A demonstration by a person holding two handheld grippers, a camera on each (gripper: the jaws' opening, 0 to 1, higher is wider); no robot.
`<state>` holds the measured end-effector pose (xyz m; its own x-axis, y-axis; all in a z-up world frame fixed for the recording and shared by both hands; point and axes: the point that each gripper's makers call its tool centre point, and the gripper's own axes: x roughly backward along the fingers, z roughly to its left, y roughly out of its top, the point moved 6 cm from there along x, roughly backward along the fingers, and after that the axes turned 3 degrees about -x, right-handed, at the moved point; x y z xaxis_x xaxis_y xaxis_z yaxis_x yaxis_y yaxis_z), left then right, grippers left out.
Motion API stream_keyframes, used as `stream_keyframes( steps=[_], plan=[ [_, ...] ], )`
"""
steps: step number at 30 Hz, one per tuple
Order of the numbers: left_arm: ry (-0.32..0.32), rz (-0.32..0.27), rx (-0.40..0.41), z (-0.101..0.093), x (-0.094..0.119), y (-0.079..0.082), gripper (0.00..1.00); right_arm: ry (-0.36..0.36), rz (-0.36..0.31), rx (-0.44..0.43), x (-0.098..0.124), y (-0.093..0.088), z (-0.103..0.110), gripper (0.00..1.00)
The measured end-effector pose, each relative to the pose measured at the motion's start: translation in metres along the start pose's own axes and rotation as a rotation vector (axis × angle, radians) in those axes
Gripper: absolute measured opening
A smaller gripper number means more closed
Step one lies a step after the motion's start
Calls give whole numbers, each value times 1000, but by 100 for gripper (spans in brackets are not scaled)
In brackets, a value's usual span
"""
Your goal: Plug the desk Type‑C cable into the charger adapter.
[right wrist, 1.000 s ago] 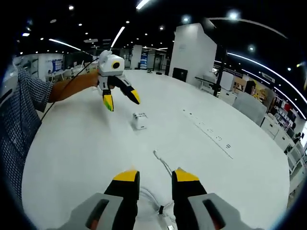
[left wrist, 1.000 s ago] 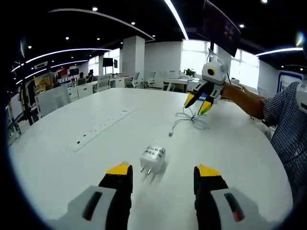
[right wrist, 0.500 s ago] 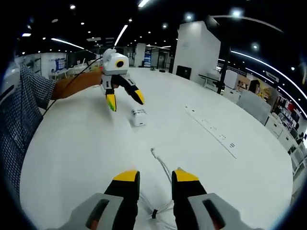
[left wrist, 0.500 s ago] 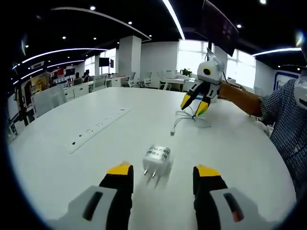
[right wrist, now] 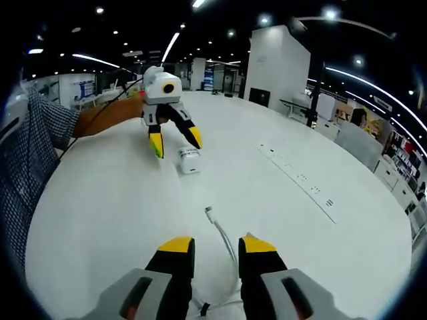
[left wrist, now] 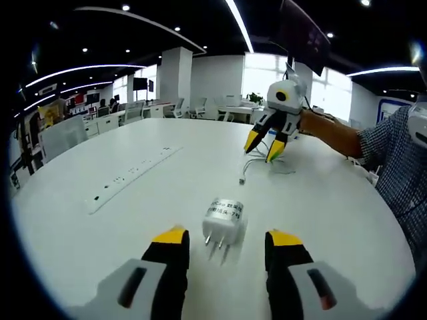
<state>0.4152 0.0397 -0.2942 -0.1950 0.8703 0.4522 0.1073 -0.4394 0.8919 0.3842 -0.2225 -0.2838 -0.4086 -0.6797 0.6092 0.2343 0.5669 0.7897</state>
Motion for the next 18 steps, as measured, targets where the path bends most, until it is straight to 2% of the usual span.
stream_keyframes(
  steps=[5, 15, 18],
  plan=[
    [-2, 19, -10, 2, -3, -1, 45, 10, -3, 23, -2, 0, -1, 27],
    [-40, -11, -21, 5, -12, 2, 44, 93, -11, 32, -9, 1, -5, 27],
    [-56, -9, -26, 4, -16, 1, 44, 104, 4, 31, -14, 0, -8, 27]
  ],
)
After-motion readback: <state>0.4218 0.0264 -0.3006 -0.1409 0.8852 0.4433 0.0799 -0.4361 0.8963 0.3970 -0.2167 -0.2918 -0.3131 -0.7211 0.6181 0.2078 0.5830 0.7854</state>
